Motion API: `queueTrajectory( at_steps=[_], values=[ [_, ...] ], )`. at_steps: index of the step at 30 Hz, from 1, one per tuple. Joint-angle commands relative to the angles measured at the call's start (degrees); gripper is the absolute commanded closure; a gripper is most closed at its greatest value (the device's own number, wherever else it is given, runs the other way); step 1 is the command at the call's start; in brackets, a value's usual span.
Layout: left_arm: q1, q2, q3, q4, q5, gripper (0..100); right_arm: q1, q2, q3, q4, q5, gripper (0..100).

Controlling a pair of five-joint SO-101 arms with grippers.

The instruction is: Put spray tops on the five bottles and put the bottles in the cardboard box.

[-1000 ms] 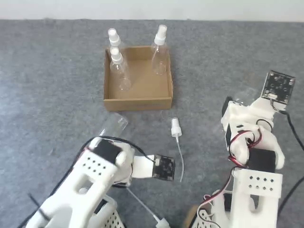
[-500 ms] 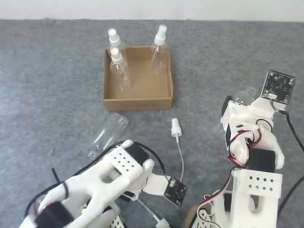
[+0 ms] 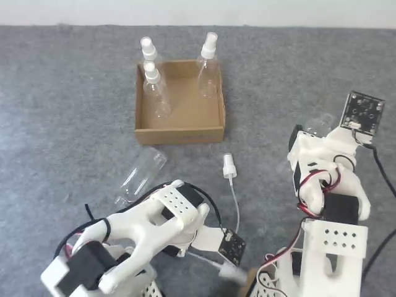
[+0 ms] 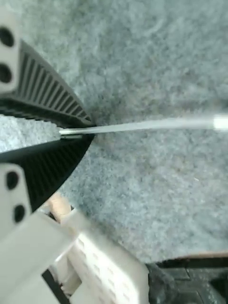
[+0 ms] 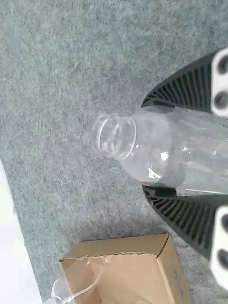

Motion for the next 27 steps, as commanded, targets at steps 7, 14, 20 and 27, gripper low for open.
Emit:
queueTrajectory(
  at_steps=[7, 14, 20, 27],
  values=[
    [-4.84, -0.09, -5.23, 1.76, 4.22, 99, 0.57, -1.54, -0.88, -1.36, -0.26, 92.3],
    [-10.55, -0.09, -9.01, 6.95, 4.22, 99, 0.48, -1.54, -0.88, -1.36, -0.26, 92.2],
    [-19.25, -0.09, -10.95, 7.38, 4.31, 99, 0.48, -1.54, -0.88, -1.36, -0.26, 92.1],
    [-33.23, -0.18, -11.30, 7.30, 2.90, 99, 0.48, -1.54, -0.88, -1.36, -0.26, 92.1]
  ],
)
